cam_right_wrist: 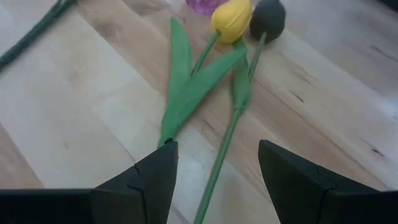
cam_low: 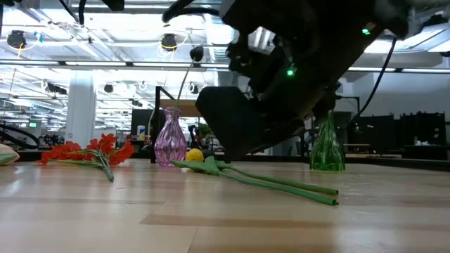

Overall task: Pick and place flowers into a vace then onto a shelf
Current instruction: Put the black tulip into the purple vase

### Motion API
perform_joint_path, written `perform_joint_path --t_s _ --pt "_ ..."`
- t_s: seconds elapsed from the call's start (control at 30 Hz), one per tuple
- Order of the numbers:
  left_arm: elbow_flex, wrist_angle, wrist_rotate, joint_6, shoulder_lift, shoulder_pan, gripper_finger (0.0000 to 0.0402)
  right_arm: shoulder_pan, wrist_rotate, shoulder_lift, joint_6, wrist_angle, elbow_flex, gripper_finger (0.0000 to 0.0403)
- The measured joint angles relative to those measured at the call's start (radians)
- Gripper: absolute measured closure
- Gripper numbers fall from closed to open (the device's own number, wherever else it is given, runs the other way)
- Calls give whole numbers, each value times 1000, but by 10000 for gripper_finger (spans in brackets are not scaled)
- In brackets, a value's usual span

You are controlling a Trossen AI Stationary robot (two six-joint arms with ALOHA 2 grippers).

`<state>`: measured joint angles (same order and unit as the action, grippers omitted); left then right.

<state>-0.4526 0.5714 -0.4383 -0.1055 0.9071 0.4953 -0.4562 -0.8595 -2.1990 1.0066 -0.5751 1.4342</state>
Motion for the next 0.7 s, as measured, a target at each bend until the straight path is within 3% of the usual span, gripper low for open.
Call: perform_joint_path --t_s 0.53,0.7 --pt "-1 -75 3 -25 -65 0 220 82 61 0 -40 15 0 186" --pt "-1 -75 3 -25 -65 0 220 115 129 0 -47 13 0 186"
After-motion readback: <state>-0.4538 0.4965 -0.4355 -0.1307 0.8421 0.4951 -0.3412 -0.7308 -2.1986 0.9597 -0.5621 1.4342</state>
